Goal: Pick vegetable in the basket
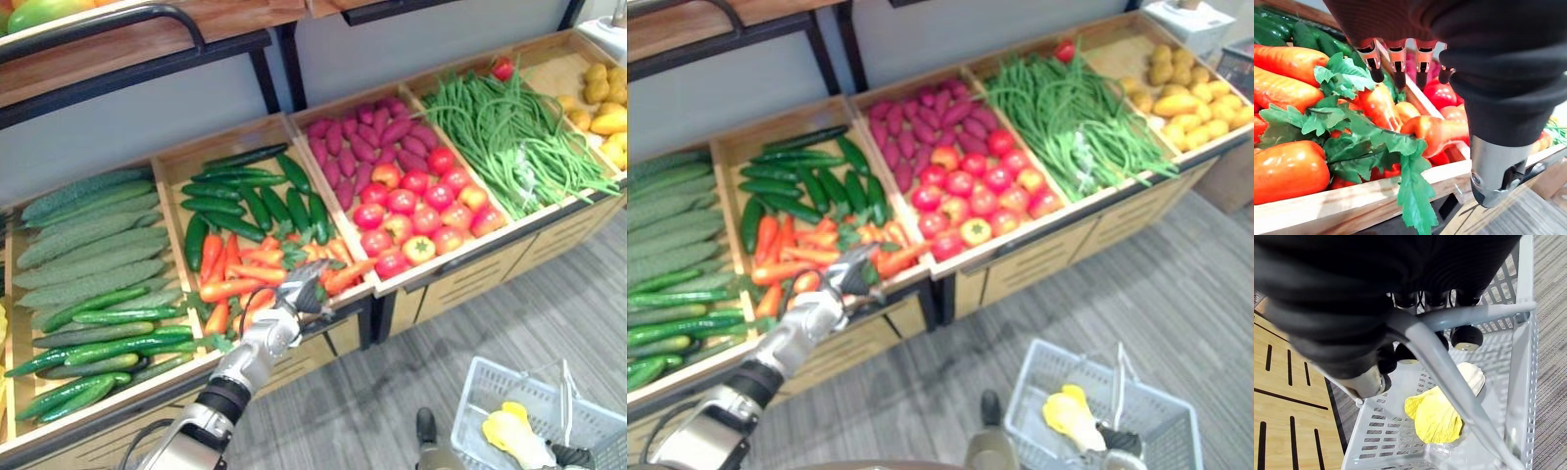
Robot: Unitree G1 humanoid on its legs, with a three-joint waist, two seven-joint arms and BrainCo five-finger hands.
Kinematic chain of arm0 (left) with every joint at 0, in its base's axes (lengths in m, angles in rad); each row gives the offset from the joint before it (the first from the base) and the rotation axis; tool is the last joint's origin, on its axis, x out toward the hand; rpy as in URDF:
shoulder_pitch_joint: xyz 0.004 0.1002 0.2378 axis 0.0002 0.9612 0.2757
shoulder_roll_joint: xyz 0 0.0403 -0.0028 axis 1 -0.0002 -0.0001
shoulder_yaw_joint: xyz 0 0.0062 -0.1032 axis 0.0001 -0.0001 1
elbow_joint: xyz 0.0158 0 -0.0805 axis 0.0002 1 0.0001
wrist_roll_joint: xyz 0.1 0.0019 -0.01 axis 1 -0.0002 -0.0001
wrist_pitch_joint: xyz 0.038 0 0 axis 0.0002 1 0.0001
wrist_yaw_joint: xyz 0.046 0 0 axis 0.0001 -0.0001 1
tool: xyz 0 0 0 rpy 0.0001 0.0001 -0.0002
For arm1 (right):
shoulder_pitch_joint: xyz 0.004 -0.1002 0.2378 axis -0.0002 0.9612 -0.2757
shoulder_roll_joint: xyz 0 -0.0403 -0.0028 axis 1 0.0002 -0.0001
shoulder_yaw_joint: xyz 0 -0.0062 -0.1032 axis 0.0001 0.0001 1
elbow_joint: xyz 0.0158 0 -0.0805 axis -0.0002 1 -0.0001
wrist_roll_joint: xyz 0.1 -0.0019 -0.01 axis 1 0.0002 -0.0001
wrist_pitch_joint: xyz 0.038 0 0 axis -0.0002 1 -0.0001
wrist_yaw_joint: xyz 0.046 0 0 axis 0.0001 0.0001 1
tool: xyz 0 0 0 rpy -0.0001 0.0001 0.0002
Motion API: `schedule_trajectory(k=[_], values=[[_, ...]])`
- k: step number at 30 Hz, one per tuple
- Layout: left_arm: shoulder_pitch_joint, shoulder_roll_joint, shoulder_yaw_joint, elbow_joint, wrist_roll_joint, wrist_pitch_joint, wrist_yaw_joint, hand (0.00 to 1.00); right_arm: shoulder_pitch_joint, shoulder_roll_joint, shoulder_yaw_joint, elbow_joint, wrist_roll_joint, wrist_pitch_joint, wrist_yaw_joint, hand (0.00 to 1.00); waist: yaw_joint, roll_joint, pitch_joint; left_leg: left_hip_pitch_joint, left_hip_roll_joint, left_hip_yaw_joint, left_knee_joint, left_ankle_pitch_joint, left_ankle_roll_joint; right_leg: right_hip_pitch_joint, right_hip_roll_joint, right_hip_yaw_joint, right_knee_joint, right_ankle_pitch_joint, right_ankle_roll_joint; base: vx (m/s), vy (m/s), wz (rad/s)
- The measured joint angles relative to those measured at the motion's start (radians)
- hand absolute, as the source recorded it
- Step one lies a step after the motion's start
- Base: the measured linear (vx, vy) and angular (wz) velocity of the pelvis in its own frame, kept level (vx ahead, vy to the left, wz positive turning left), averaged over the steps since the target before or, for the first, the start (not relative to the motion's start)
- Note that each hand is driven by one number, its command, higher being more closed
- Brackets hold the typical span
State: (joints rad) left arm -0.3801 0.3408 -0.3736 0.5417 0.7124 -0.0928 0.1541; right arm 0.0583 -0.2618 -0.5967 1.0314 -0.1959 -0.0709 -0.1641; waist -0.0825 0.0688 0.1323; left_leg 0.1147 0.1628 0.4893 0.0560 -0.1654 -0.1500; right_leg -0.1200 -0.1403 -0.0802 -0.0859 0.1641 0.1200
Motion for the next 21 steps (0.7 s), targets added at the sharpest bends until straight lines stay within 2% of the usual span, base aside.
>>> schedule_trajectory(k=[3, 21], values=[[-0.006, -0.019, 0.03, 0.032, -0.001, 0.017, 0.001, 0.0, -0.008, 0.0, 0.0, 0.0, 0.0, 0.0, 0.0, 1.0, 0.001, 0.003, 0.001, -0.01, 0.001, 0.013, -0.001, 0.0, 0.0, -0.021, 0.001, 0.01, -0.001, 0.003, 0.004, 0.0, -0.02, -0.09], [-0.06, -0.034, 0.07, 0.052, -0.001, 0.039, 0.041, 0.0, -0.047, 0.003, 0.016, 0.0, 0.001, 0.0, -0.004, 1.0, -0.011, 0.02, 0.025, -0.019, 0.001, 0.042, -0.018, -0.008, -0.012, -0.05, 0.014, 0.034, -0.016, 0.004, 0.004, -0.01, -0.05, -0.05]])
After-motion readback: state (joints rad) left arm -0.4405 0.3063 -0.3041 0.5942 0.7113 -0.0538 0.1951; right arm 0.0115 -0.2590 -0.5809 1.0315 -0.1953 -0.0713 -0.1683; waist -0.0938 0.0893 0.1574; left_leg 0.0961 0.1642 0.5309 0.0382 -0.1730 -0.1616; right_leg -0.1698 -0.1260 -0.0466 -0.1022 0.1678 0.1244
